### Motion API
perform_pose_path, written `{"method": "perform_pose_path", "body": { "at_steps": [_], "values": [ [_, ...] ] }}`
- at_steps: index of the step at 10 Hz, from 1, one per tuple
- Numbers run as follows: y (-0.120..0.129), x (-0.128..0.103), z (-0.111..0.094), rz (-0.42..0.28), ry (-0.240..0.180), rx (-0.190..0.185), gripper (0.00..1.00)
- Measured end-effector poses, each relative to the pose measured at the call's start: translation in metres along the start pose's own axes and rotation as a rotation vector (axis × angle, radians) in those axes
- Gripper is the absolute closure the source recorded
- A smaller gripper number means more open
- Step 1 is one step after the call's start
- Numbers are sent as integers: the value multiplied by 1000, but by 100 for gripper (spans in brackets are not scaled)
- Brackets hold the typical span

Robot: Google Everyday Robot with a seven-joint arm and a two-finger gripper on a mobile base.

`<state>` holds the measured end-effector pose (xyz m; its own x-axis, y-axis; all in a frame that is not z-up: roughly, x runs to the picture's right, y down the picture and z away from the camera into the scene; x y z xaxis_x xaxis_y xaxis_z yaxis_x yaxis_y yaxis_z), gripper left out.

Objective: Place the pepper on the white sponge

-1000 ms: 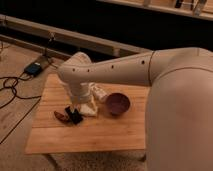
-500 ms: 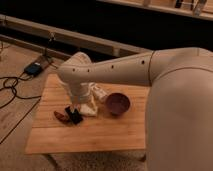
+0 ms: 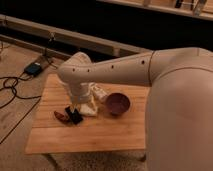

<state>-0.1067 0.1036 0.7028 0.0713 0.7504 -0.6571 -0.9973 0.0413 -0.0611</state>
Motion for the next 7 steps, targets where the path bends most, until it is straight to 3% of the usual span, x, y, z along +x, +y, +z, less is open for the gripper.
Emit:
{"method": "perform_pose_path", "body": {
  "at_steps": [4,5,7],
  "values": [
    [2,-10,6,-28,-5,6,35],
    [8,-18,11,-63,-11,8,35],
    [36,-48,25,-199,-50,15,35]
  ]
}}
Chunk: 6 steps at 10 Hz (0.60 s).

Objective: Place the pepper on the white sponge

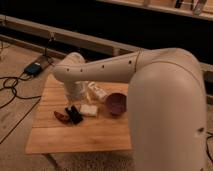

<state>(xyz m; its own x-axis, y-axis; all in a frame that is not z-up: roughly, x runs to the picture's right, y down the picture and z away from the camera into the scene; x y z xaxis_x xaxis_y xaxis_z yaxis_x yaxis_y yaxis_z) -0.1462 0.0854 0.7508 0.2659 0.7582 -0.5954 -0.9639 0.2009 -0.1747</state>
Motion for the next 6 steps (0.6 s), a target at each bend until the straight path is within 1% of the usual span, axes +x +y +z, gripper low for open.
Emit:
{"method": "perform_pose_path", "body": {
  "at_steps": [1,3,5,6],
  "values": [
    [11,-11,6,-55,-11,2,35],
    [42,-31,18,-212,-33,-1,35],
    [65,-41,30,-344,-44,-6,35],
    [75,-44,39,-403,-46,-15,35]
  ]
}}
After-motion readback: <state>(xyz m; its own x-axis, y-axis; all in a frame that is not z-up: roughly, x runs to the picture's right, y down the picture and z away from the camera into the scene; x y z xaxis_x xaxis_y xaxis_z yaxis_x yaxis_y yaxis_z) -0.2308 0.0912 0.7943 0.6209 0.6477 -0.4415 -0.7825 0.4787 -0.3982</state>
